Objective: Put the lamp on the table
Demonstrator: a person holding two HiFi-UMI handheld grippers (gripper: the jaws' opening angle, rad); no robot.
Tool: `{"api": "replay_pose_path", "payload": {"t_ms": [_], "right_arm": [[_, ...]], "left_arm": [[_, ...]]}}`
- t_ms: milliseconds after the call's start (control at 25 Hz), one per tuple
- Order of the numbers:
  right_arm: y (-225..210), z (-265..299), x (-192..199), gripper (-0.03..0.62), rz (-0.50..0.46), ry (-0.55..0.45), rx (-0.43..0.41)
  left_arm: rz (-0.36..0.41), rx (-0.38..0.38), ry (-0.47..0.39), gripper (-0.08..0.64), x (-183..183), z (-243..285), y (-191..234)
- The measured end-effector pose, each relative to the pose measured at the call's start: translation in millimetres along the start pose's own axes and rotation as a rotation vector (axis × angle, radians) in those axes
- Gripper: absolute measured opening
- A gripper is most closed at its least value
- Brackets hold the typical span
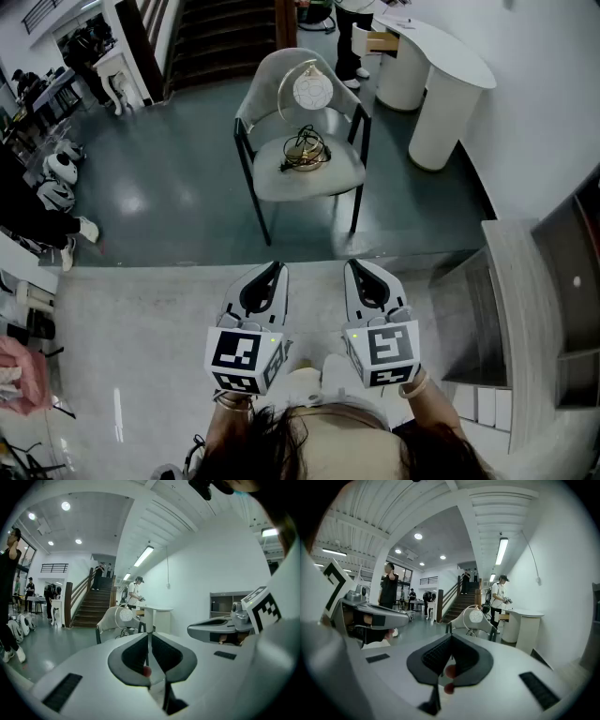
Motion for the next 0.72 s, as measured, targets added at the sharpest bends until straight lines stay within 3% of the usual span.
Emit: {"api": "replay_pose_path", "payload": {"t_ms": [320,720], "right_arm": [[-37.1,5.8,3.6,0.021,0.006,0.003,-0.031],[-75.6,19.2,10.5,0.023,0.030,-0.015,-0.101]], "left_arm": [[0.002,-0.011,0.003,0.031,-1.5,33.6,-22.7],[0.005,-0.091,-0.004,0.031,0.8,63.3,-40.1]]}}
Point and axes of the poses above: the fingertips, and each gripper's own axes: z forward along the fingers, y to its left, x out of its underside, the point moved 9 cm from there along -z, backward along the fingers, and after that the axes turned 8 degrees about -y, right-handed, at the moved point
